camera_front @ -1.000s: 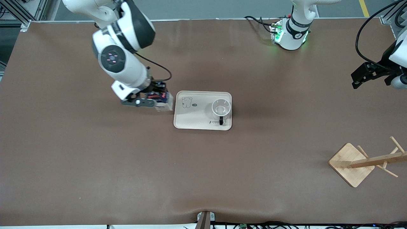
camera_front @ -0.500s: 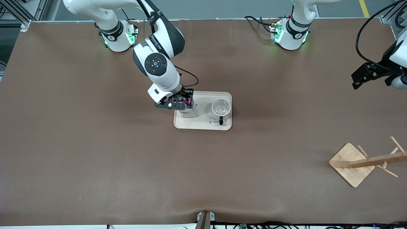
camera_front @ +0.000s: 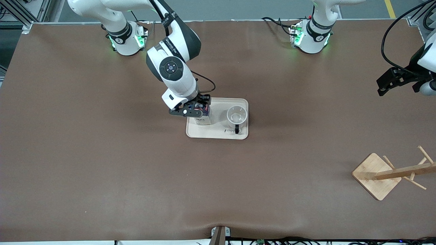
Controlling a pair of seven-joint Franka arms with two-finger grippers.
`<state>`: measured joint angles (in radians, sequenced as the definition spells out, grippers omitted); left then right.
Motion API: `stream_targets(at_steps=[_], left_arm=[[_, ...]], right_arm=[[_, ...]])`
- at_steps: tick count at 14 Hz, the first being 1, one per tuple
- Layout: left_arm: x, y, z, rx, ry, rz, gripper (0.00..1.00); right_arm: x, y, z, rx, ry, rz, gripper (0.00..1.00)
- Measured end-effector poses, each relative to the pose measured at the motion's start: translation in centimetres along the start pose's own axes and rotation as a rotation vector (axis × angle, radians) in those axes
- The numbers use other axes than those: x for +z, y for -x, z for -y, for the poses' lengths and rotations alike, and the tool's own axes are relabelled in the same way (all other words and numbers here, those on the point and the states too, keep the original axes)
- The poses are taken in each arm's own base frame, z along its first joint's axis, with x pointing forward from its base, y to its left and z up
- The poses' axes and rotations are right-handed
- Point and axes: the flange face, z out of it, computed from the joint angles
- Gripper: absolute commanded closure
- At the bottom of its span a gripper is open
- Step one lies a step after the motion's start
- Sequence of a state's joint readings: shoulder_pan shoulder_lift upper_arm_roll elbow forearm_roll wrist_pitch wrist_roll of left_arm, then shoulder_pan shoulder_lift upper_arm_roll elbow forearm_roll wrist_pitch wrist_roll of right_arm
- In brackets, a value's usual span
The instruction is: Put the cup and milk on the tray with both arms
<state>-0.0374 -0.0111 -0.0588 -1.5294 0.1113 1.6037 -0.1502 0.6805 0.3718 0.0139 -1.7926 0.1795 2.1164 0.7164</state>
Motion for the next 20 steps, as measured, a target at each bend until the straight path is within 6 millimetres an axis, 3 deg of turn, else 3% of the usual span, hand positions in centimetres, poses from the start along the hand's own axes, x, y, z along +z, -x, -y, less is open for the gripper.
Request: stream_targets(at_steps=[7,9,12,15,20], left_arm=[[-0.1,0.0,-0.1,-0.002,0.016,-0.002,0.00],[-0.1,0.0,-0.1,-0.003,0.021,-0.002,0.00],[0.0,0.0,-0.1,-0.003,0.022,-0.001,0.00],[0.0,0.0,-0.2,-0.003,0.022,0.000,0.00],[0.0,0.1,-0.5,-0.015,0.049,0.005,0.00]], right_arm=[[-1.7,-0.9,0.4,0.049,-0.025,-0.028,0.00],[-3.4,-1.0,0.8,0.091,-0.022,-0.019,0.00],[-7.8,-1.2,0.8,0.142,0.024,0.038,0.00],[-10.9,-2.8,-1.2,0.177,0.047,0.070,0.00],[-16.7,-7.7,-7.1,0.271,0.025,0.044,0.00]])
